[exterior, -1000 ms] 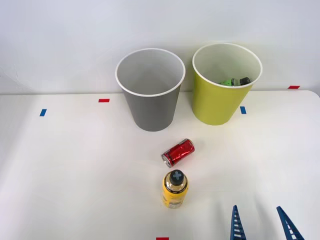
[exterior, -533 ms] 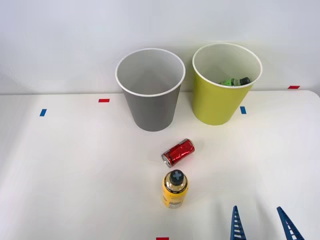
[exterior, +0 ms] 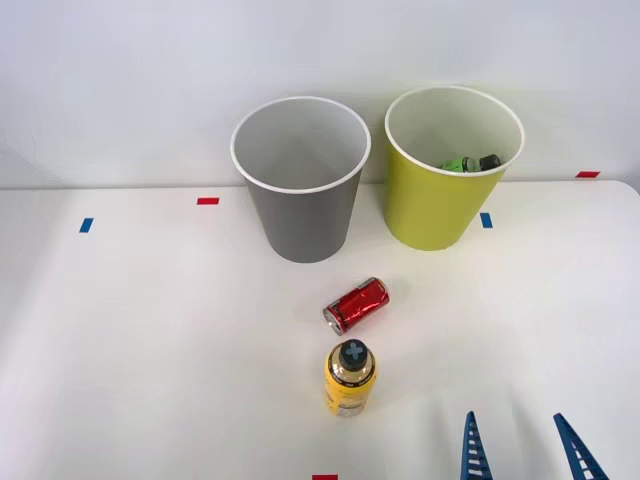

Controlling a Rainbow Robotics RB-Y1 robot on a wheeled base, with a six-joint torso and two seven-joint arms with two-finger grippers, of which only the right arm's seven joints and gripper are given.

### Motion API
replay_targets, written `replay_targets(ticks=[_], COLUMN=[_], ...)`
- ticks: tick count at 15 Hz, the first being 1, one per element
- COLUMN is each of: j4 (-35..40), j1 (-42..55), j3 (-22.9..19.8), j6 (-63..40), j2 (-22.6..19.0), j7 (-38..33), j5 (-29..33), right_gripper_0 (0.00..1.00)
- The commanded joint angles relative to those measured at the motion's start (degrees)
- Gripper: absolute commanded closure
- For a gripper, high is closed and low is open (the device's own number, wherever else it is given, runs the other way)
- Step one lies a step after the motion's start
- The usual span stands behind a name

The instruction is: Put cans in the gray bin, plastic bottles in the light green bin

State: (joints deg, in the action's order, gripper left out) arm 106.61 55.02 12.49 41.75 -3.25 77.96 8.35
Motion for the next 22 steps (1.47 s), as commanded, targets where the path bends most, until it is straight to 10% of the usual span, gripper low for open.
replay_targets(ticks=[1,22], j4=[0.0,0.0], j1=[0.0,0.0], j3=[0.0,0.0], j6=[0.0,0.0], j2=[0.0,0.0], j7=[0.0,0.0], j5=[0.0,0.0], right_gripper_0=[0.00,0.00])
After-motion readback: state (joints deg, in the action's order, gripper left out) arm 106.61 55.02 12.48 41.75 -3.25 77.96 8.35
